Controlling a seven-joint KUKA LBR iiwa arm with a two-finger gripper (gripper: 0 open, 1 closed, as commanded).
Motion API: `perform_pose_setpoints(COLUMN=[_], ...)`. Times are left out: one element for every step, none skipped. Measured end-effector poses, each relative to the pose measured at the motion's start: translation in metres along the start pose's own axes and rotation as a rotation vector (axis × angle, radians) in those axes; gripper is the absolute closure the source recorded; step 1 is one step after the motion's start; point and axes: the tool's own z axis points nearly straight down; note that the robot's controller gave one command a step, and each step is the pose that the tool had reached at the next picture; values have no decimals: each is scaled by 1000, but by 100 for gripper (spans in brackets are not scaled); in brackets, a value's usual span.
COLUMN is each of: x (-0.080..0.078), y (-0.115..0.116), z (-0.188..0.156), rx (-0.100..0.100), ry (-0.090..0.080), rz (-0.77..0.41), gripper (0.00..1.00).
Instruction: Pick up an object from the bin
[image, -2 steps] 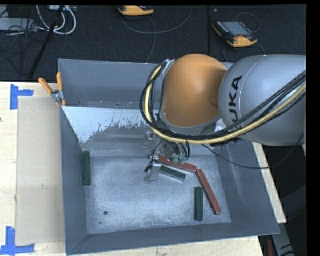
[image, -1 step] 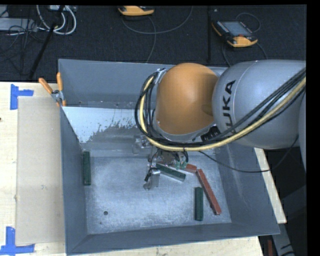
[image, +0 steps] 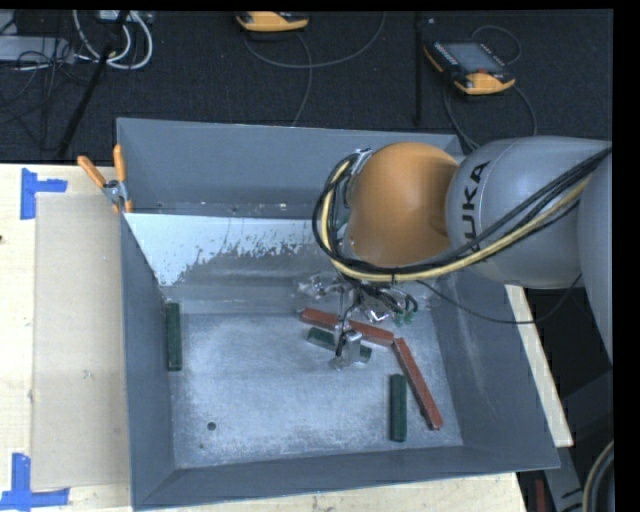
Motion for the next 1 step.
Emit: perform_pose_setpoints(x=[30], y=[-80], z=[58], rx=[1], ry=[-6], rz=[-285], gripper=[0])
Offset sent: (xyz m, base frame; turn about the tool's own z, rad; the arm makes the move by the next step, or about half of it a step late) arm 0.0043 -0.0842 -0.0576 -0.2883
